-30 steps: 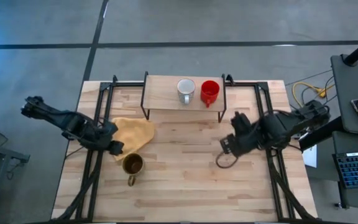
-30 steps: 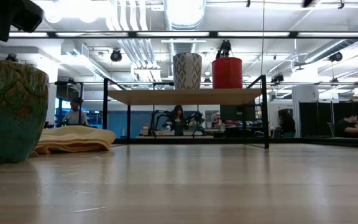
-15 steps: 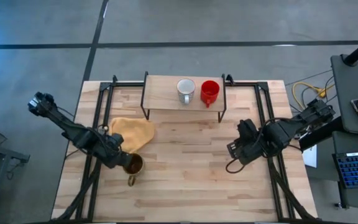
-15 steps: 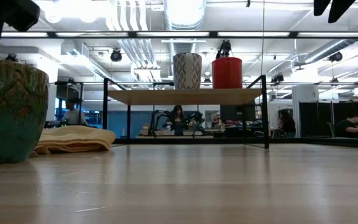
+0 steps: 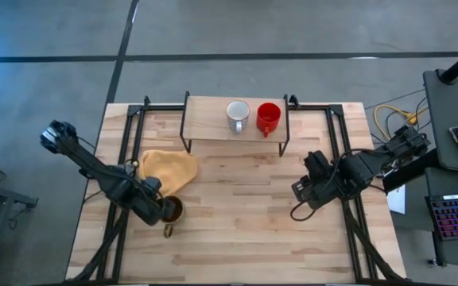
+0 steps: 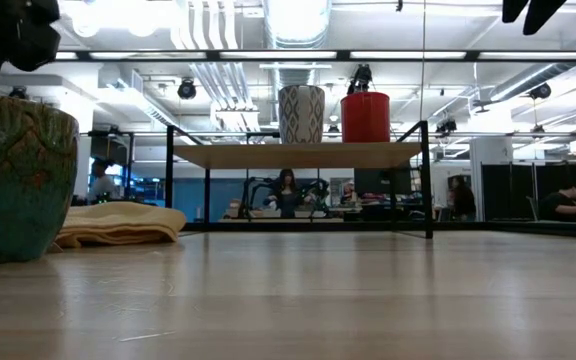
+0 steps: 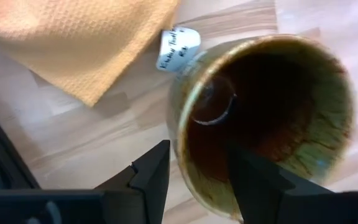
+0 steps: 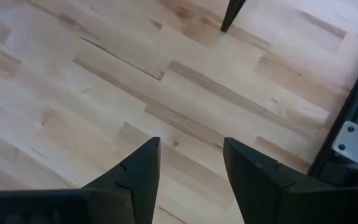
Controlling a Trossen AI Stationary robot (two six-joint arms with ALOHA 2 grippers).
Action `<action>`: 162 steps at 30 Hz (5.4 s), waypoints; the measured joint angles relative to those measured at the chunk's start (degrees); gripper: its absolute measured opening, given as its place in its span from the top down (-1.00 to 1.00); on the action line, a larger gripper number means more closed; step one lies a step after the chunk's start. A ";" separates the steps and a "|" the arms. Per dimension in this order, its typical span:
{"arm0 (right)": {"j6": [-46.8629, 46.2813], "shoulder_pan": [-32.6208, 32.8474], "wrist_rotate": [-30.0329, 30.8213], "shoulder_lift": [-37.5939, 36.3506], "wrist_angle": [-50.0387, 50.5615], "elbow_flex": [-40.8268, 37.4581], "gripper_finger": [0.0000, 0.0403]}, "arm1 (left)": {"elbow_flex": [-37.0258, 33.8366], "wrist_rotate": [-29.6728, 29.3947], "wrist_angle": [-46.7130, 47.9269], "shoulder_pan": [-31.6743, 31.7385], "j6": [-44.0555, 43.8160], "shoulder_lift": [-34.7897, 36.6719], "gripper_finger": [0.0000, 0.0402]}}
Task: Stack small to large cups/mugs on shelf
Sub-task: Put the brown mug on the shelf
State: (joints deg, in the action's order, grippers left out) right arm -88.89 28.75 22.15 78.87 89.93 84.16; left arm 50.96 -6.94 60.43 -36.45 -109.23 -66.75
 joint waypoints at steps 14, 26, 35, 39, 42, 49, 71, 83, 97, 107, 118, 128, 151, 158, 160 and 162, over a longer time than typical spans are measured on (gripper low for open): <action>3.52 -0.04 1.94 0.00 0.04 0.00 0.16 | -0.63 2.10 -0.17 0.02 -2.52 -3.43 0.65; 4.95 -0.66 3.41 0.00 0.04 0.01 0.16 | -1.92 2.06 0.25 0.11 -2.94 -1.23 0.93; 4.94 -0.66 3.43 0.00 0.05 0.02 0.16 | 0.43 1.84 0.65 3.09 -4.44 -0.94 0.93; 4.92 -0.66 3.44 0.00 0.04 -0.03 0.16 | 2.89 1.72 1.27 5.73 -3.11 -0.93 0.93; 4.66 -0.66 3.46 0.00 0.04 -0.07 0.16 | 6.28 0.80 3.33 8.25 -0.46 -0.93 0.93; 4.49 -0.66 3.62 0.00 0.04 -0.31 0.16 | 15.94 -1.48 9.56 18.10 11.94 -1.04 0.93; 2.80 -0.66 8.14 0.00 -0.55 -0.39 0.16 | 41.29 0.92 12.18 59.60 51.24 -12.32 0.93; 0.81 -0.66 9.47 0.02 -0.68 -0.39 0.16 | 58.50 4.58 24.14 69.28 61.73 -27.96 0.93; 1.35 -0.66 10.06 0.02 -0.59 -0.39 0.16 | 66.66 5.17 28.77 70.30 64.71 -34.14 0.93; 2.34 -0.66 10.50 0.02 -0.59 -0.39 0.16 | 66.68 4.42 28.71 70.36 65.04 -33.50 0.93; 2.35 -0.66 10.50 0.02 -0.61 -0.39 0.16 | 65.84 4.35 28.69 70.36 65.07 -33.46 0.93; 2.34 -0.66 10.52 0.02 -0.59 -0.39 0.16 | 63.76 4.36 28.44 70.36 65.05 -33.45 0.93; 2.57 -0.66 10.98 0.02 -0.29 -0.39 0.16 | 63.94 5.11 25.64 70.31 66.14 -33.43 0.91; 2.56 -0.66 10.98 0.02 -0.29 -0.39 0.16 | 64.51 5.31 25.58 70.31 66.15 -32.43 0.75; 2.57 -0.66 10.98 0.02 -0.26 -0.39 0.16 | 64.52 5.41 25.51 70.31 66.17 -32.07 0.71; 2.56 -0.66 10.98 0.02 -0.23 -0.39 0.16 | 64.52 5.37 25.43 70.31 66.18 -31.90 0.67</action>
State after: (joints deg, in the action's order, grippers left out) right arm -86.32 28.10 33.12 78.89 89.70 83.77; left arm 115.48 -1.57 85.86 33.87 -43.05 -98.65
